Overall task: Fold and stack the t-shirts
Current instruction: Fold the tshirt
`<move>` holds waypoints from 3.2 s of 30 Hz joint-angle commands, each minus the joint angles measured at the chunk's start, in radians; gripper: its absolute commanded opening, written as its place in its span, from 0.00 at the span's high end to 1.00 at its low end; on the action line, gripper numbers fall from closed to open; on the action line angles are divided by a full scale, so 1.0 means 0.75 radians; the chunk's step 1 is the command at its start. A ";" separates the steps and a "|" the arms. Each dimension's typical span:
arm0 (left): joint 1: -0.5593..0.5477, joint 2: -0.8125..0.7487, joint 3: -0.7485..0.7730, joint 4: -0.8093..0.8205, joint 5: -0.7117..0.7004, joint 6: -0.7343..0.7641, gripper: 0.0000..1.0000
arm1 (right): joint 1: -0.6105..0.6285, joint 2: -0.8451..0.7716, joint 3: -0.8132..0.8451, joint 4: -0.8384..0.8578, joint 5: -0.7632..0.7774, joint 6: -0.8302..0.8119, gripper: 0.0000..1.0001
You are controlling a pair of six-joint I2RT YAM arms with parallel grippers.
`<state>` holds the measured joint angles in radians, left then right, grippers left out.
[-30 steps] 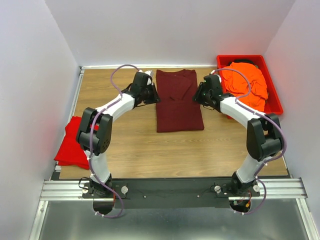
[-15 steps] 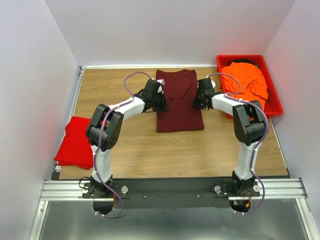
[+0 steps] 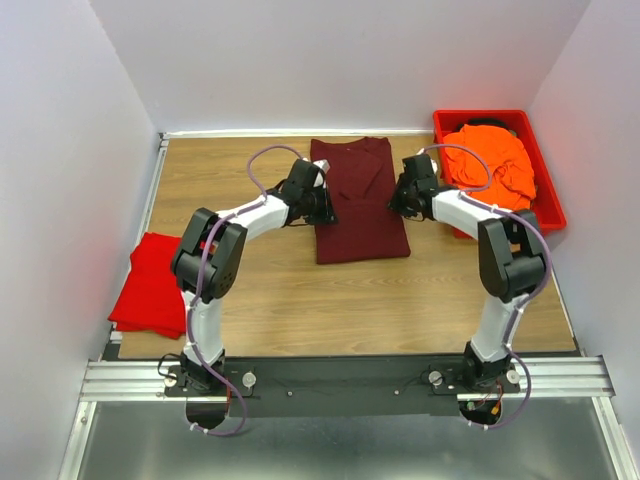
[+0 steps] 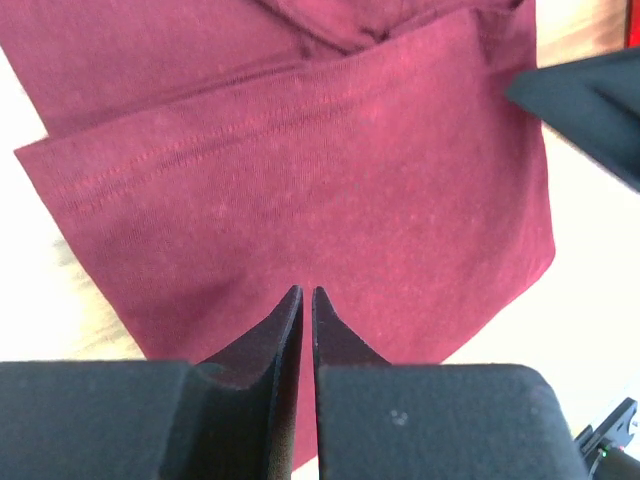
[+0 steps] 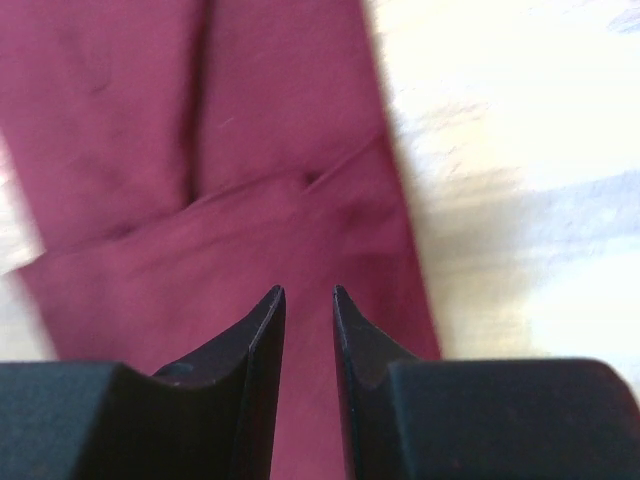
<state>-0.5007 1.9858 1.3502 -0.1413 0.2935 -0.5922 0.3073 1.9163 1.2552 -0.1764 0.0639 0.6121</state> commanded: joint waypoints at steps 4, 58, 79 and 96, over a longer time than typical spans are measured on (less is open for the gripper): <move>-0.069 -0.105 -0.106 0.060 0.089 -0.032 0.85 | 0.040 -0.219 -0.211 0.004 -0.193 0.065 0.68; -0.018 -0.332 -0.561 0.164 0.042 -0.053 0.85 | 0.008 -0.489 -0.590 -0.061 -0.018 0.065 0.70; 0.029 -0.512 -0.671 0.086 -0.036 -0.037 0.61 | 0.008 -0.661 -0.684 -0.133 0.035 0.041 0.54; 0.027 -0.412 -0.769 0.270 0.032 -0.090 0.48 | 0.006 -0.477 -0.608 -0.090 0.017 0.041 0.52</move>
<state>-0.4778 1.6466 0.7918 0.0151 0.3050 -0.6556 0.3141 1.5375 0.7788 -0.2405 0.0628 0.6529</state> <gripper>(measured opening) 0.522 0.479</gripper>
